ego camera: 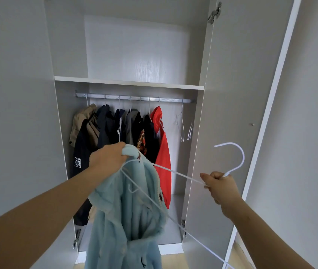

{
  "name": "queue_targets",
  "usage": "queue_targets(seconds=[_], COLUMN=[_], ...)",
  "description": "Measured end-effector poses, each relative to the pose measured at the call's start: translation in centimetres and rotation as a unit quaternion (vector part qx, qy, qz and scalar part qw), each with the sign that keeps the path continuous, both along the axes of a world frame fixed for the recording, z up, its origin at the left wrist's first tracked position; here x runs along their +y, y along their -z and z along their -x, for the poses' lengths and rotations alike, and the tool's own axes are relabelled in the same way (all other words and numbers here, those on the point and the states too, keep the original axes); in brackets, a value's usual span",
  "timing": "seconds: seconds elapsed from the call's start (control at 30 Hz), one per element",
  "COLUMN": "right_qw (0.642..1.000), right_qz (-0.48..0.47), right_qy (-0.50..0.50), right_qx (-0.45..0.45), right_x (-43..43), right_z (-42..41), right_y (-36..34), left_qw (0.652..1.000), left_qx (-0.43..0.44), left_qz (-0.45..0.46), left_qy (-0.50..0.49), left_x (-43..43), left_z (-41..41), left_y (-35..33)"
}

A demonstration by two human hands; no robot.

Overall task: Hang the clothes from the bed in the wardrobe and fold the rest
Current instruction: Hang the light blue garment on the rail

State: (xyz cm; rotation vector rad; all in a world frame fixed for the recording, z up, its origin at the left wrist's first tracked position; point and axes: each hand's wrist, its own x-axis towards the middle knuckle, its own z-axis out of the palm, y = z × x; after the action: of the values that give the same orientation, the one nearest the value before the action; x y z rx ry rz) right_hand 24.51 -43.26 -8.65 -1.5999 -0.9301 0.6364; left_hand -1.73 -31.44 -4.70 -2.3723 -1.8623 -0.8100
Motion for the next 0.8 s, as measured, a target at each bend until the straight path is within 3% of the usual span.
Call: queue_targets(seconds=[0.1, 0.27, 0.37, 0.5, 0.6, 0.63, 0.7, 0.77, 0.8], right_qw=[1.0, 0.997, 0.995, 0.993, 0.995, 0.994, 0.993, 0.993, 0.992], right_qz=[0.003, 0.013, 0.002, -0.009, -0.061, -0.083, -0.108, -0.116, -0.12], right_qy=[-0.013, -0.044, -0.056, -0.052, -0.004, 0.012, 0.031, 0.029, 0.022], right_qx=[0.007, -0.065, -0.08, -0.105, -0.083, -0.065, -0.03, -0.009, -0.002], right_x=[0.0, 0.6, 1.1, 1.7, 1.9, 1.8, 1.6, 1.6, 1.5], right_z=[0.5, 2.9, 4.3, 6.3, 6.3, 5.9, 5.0, 4.5, 4.4], right_y=[0.1, 0.5, 0.9, 1.7, 1.3, 1.1, 0.6, 0.3, 0.1], left_qw=[0.999, 0.985, 0.961, 0.9, 0.875, 0.883, 0.928, 0.92, 0.91], left_qx=[0.027, -0.146, -0.225, -0.336, -0.366, -0.343, -0.173, 0.033, 0.094], left_qz=[-0.01, 0.025, 0.065, 0.156, 0.175, 0.152, 0.012, -0.165, -0.202], left_qy=[0.021, 0.09, 0.148, 0.231, 0.265, 0.283, 0.329, 0.355, 0.349], left_x=[-0.1, -0.1, -1.3, -4.1, -4.9, -5.1, -5.1, -4.7, -4.4], left_z=[0.4, -0.7, -2.2, -5.4, -6.5, -6.4, -5.9, -5.7, -5.6], left_y=[0.0, 0.2, -0.2, 0.1, 0.2, 0.3, 0.6, 1.4, 1.7])
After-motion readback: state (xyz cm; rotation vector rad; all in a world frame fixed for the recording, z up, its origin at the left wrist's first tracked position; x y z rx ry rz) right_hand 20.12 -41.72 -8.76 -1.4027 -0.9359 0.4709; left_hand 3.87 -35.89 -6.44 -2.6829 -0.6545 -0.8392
